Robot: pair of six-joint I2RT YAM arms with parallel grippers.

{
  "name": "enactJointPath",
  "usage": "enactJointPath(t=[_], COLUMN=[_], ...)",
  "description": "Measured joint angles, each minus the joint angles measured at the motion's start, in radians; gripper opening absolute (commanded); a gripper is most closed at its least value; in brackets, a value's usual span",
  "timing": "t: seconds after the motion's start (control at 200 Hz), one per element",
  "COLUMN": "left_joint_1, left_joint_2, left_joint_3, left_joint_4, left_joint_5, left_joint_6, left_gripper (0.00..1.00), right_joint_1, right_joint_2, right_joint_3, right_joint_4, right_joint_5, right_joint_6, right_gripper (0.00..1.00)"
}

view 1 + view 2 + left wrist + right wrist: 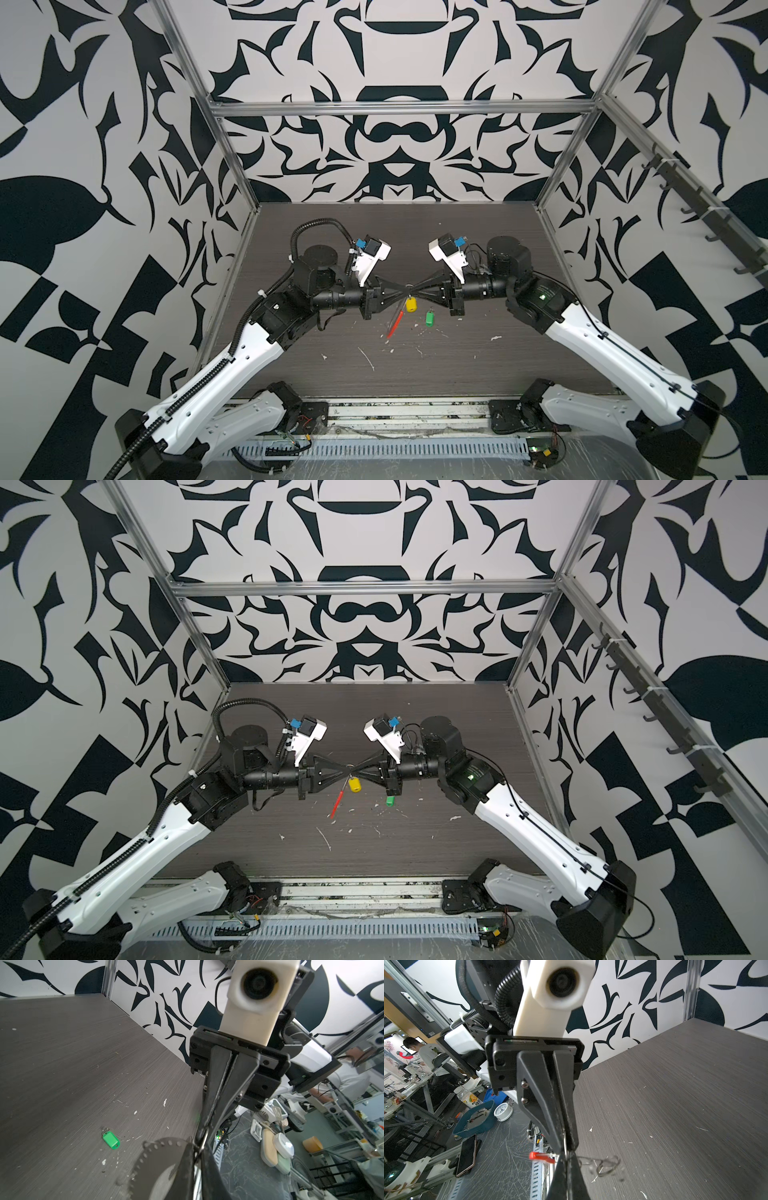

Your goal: Remove the keys from the keyring

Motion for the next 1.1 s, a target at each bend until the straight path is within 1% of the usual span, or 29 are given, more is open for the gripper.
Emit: enactJointPath(t=[0.015,0.19,0.215,0.28,0.325,0.41,0.56,0.7,1.1], left_joint_1=[-0.001,-0.012,-0.014,-0.019,-0.022,-0.024,-0.024,-0.024,-0.024], left_joint_2=[0.000,-0.002,-0.003,-0.013,-0.021,-0.037,-0.048,-0.049,-0.069], left_joint_3=[0.000,0.000,-0.001,-0.011,-0.016,-0.025,-0.025,-0.026,-0.026], left_joint_4=[0.000,0.002,0.004,0.024,0.036,0.052,0.061,0.061,0.064], left_joint_5=[0.000,-0.038,-0.046,-0.065,-0.080,-0.101,-0.127,-0.140,-0.144], left_joint_6=[0.009,0.016,0.016,0.014,0.009,0.003,0.000,-0.004,-0.019], left_gripper=[0.00,0.00,0.00,0.00,0.00,0.00,0.00,0.00,0.00], right_joint_1=[0.000,-0.004,-0.004,-0.004,-0.004,-0.004,-0.004,-0.004,0.010], right_joint_2=[0.000,0.006,0.006,0.004,0.000,-0.030,-0.137,-0.206,-0.175], right_joint_3=[0.001,0.009,0.009,0.009,0.008,-0.001,-0.045,-0.091,-0.151], right_joint_4=[-0.002,-0.013,-0.013,-0.007,-0.003,0.019,0.060,0.097,0.131], right_joint_5=[0.001,0.009,0.014,0.028,0.046,0.087,0.185,0.242,0.240], right_joint_6=[0.002,0.023,0.025,0.035,0.039,0.050,0.049,0.054,0.071], right_gripper=[0.00,0.00,0.05,0.22,0.29,0.36,0.44,0.45,0.45])
